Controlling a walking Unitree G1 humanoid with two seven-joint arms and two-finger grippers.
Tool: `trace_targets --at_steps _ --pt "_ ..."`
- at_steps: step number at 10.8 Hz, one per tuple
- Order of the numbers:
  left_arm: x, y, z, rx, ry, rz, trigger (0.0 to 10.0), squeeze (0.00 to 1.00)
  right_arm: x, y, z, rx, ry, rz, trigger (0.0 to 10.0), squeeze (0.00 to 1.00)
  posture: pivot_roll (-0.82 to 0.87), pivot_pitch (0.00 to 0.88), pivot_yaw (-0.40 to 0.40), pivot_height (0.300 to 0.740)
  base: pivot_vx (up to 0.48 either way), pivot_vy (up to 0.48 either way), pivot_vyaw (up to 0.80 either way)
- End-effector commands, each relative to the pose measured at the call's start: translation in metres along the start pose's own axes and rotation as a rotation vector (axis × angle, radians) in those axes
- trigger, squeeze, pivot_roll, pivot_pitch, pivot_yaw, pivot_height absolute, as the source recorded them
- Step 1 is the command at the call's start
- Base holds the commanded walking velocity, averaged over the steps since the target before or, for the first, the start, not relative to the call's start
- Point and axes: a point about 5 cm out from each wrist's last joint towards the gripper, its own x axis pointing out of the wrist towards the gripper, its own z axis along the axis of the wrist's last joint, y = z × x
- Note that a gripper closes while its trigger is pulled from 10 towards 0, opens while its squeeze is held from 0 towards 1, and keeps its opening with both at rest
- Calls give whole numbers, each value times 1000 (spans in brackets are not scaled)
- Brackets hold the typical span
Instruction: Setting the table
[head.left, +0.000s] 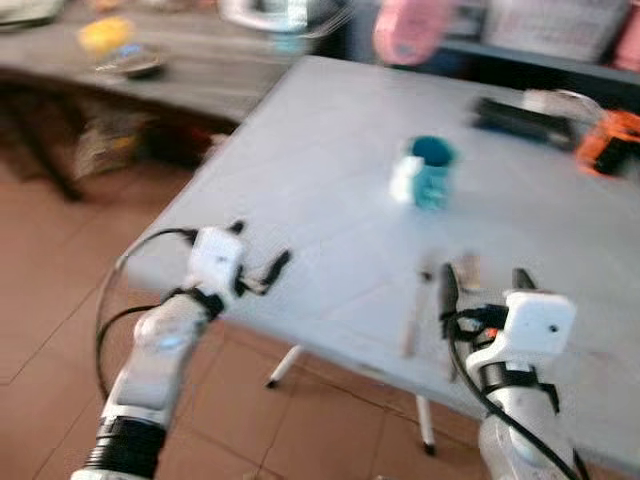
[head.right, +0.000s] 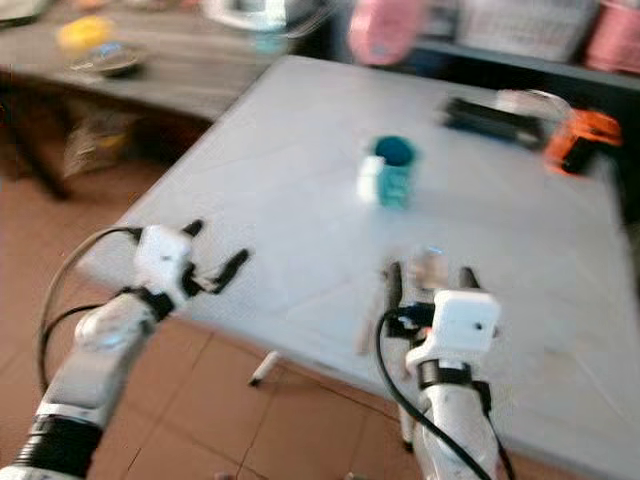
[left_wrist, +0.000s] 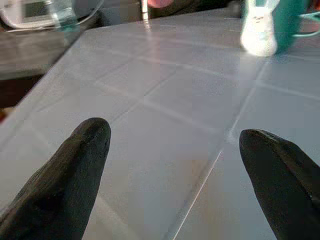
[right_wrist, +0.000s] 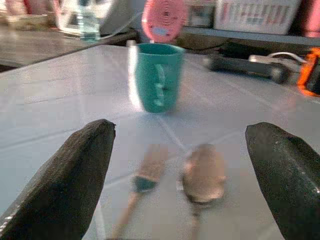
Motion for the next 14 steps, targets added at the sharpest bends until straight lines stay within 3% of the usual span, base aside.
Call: trace_targets --at_steps 1,2,4,5,6,10,12,14 --pt "1 -6 -5 -15 40 -75 10000 0 0 2 0 3 12 17 10000 0 71 149 8 740 0 0 0" --pt "-1 -9 -6 -15 79 -186 10000 0 3 8 -2 31 41 38 10000 0 73 150 7 740 0 0 0" --pt "-6 -5 -3 -22 68 -247 10000 0 7 13 -7 128 98 17 10000 0 79 155 8 740 0 0 0" --pt "-10 -13 -6 -39 93 -350 10000 0 9 17 -11 200 138 3 10000 0 79 155 8 740 0 0 0" --pt "-11 -20 -5 -37 95 -419 10000 0 12 21 -16 204 179 4 10000 0 76 156 14 740 0 0 0" --pt "-8 -28 -3 -49 91 -469 10000 0 27 32 -24 302 289 18 10000 0 67 167 16 740 0 0 0" --pt "-8 -31 -3 -59 94 -480 10000 0 27 40 -29 365 378 11 10000 0 65 175 17 740 0 0 0" --pt "-9 -34 -5 -66 107 -504 10000 0 25 40 -27 362 453 -18 10000 0 57 194 28 740 0 0 0"
